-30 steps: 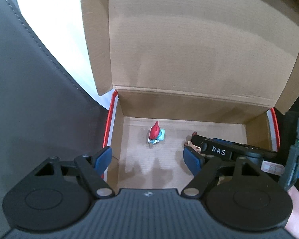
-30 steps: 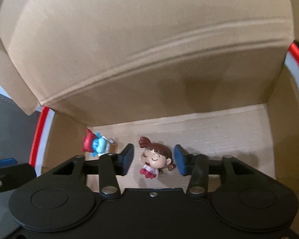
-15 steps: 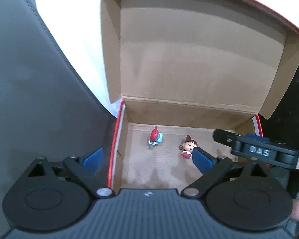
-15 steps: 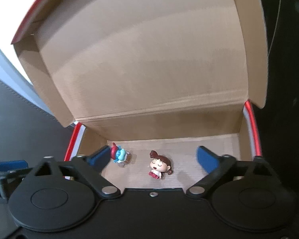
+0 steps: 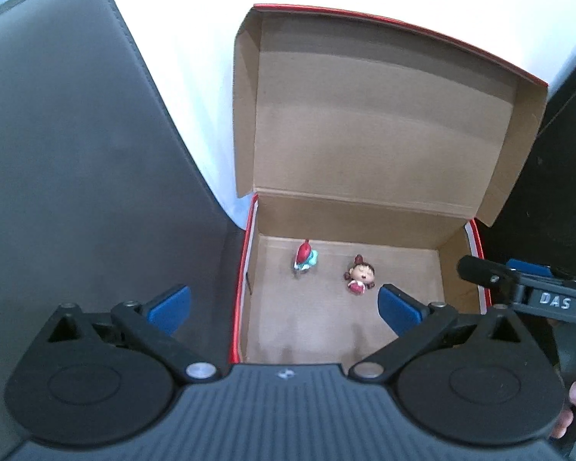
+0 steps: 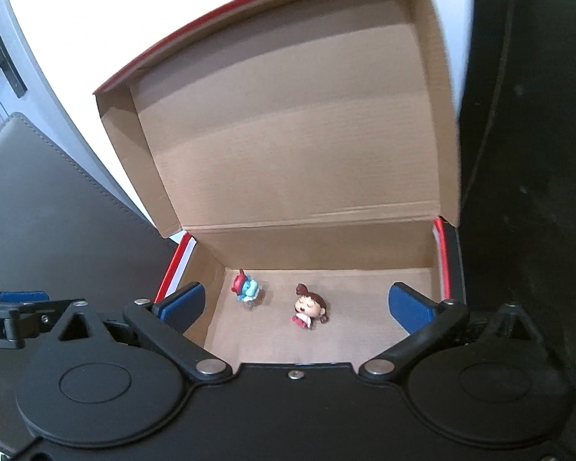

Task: Organize objects
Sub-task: 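Raise both open tools up and back out of the shoebox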

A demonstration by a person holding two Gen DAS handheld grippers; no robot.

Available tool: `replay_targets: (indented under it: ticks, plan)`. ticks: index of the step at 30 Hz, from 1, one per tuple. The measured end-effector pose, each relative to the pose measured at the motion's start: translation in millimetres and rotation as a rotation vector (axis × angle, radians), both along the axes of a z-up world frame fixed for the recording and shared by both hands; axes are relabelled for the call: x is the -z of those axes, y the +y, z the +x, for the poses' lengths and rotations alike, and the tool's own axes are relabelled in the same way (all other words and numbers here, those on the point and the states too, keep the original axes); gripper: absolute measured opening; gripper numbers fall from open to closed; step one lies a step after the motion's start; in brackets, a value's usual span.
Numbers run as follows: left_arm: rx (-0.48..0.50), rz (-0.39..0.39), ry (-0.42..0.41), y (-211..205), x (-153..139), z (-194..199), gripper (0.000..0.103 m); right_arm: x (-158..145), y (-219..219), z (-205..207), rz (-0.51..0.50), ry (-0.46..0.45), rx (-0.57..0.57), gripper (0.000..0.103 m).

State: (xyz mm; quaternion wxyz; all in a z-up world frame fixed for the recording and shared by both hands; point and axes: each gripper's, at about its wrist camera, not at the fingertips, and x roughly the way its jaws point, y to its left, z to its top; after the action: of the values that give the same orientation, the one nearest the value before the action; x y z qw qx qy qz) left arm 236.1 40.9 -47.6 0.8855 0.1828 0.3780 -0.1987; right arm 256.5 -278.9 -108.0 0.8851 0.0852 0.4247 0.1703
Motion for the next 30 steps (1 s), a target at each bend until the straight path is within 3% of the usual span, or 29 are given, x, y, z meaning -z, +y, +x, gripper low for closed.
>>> replay_targets:
  ticks: [9, 26, 30]
  plan:
    - [0.037, 0.02, -0.047, 18.9, -14.8, -32.5, 0.103, -25.0, -0.7, -42.6, -0.003, -0.045, -0.009, 0.103]
    - [0.112, -0.04, -0.076, 23.5, -34.5, -97.7, 0.103, -74.5, -1.8, -98.0, -0.063, -0.079, -0.063, 0.103]
    - [0.143, -0.071, -0.041, 26.3, -35.4, -109.2, 0.103, -80.3, -0.9, -112.1, -0.08, -0.068, -0.068, 0.103]
